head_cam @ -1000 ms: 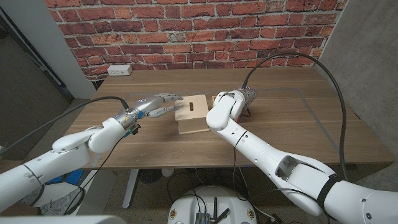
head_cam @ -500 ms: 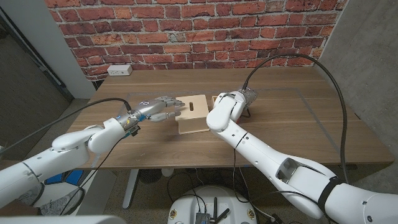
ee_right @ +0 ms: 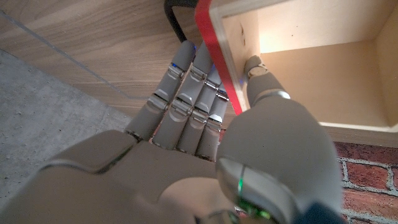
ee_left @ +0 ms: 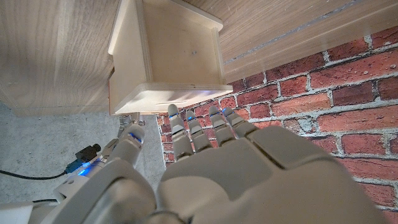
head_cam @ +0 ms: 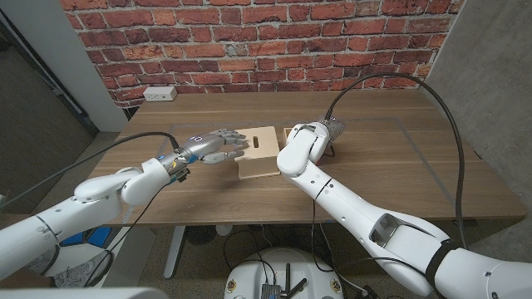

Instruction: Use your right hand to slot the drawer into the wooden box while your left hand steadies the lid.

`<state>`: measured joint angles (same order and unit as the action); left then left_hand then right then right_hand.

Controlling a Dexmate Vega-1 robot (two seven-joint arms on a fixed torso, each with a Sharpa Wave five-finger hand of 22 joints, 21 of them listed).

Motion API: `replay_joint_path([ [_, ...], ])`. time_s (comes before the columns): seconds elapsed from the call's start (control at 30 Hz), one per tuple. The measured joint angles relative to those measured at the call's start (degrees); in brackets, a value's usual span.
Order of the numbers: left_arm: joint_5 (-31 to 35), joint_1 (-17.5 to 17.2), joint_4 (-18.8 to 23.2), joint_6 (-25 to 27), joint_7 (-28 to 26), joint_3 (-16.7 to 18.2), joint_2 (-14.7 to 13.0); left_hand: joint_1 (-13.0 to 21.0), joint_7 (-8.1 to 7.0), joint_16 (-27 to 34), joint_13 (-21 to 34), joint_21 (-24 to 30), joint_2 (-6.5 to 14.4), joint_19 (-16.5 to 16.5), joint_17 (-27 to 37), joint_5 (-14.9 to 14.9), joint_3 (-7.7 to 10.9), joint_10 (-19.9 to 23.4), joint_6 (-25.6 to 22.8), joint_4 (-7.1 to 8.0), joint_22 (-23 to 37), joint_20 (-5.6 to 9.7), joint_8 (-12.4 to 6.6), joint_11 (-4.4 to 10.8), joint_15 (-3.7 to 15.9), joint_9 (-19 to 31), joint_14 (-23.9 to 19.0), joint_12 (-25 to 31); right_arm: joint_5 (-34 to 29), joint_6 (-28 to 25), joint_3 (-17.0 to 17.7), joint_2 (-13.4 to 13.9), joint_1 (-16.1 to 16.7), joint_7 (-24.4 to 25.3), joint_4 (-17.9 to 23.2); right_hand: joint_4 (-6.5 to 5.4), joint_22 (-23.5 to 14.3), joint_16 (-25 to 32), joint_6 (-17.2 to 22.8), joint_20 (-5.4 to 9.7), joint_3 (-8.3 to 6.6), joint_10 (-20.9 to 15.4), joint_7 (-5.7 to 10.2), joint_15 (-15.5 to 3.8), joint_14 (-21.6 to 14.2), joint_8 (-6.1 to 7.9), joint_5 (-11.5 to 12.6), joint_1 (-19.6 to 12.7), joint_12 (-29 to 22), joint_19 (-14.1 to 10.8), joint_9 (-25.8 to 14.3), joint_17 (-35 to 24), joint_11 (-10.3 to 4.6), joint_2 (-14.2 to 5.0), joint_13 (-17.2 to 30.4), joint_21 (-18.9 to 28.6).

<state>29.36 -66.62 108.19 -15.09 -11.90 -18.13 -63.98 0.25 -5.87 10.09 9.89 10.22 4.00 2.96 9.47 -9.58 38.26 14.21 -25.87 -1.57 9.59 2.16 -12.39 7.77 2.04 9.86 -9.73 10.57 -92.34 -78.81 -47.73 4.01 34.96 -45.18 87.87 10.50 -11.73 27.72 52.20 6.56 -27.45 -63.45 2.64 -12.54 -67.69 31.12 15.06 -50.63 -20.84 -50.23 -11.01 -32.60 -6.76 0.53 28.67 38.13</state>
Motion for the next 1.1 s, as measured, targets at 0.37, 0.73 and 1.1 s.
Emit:
replay_joint_path([
  [0.37, 0.5, 0.7, -0.2, -0.1, -0.1, -0.6, 0.4, 0.0, -1.19, 0.0, 0.1, 0.4, 0.0, 0.5, 0.0, 0.0, 0.24, 5.2, -0.5, 0.24, 0.0, -0.02, 0.98, 0.75, 0.12, 0.0, -2.8, 1.3, 0.4, 0.5, 0.4, 0.0, 0.2, 0.7, 0.2, 0.03, 0.0, -0.1, 0.0, 0.0, -0.04, 0.0, 0.0, 0.04, 0.0, -0.16, 0.0, 0.0, 0.3, 0.0, 0.0, -0.2, 0.0, -0.01, 0.2, 0.4],
  [0.73, 0.8, 1.2, -0.3, -0.1, 0.5, -1.2, 0.5, 0.0, -1.18, 0.0, 0.1, 0.4, 0.0, 1.1, 0.0, 0.0, 0.24, 5.3, -0.5, 0.23, 0.0, -0.03, 1.09, 0.63, 0.15, 0.0, -3.6, 1.3, 1.5, 0.5, 0.1, 0.7, 0.2, 1.2, 1.0, 0.02, 0.0, -0.2, 0.1, -0.31, -0.04, 0.0, 0.08, 0.06, -0.2, -0.34, -0.1, 0.0, 0.4, 0.3, 0.0, -0.2, -0.01, -0.03, 0.4, 0.7],
  [1.1, 0.8, 1.1, 0.2, 0.8, 1.1, -1.5, 0.5, 0.0, -1.37, 0.3, 0.1, 0.9, 0.0, 2.4, 0.0, 0.0, 0.48, 7.8, -2.8, 0.47, 0.0, -0.12, 1.15, 1.04, 0.32, -0.2, -5.8, 1.3, 2.0, 0.4, -0.6, 1.7, -0.2, 0.6, 1.8, 0.02, 0.0, -0.6, 0.4, -0.1, -0.04, -0.3, -0.01, 0.13, -0.5, -0.32, 0.0, 0.0, 0.9, 0.5, 0.0, -0.5, -0.09, -0.03, 0.5, 1.1],
])
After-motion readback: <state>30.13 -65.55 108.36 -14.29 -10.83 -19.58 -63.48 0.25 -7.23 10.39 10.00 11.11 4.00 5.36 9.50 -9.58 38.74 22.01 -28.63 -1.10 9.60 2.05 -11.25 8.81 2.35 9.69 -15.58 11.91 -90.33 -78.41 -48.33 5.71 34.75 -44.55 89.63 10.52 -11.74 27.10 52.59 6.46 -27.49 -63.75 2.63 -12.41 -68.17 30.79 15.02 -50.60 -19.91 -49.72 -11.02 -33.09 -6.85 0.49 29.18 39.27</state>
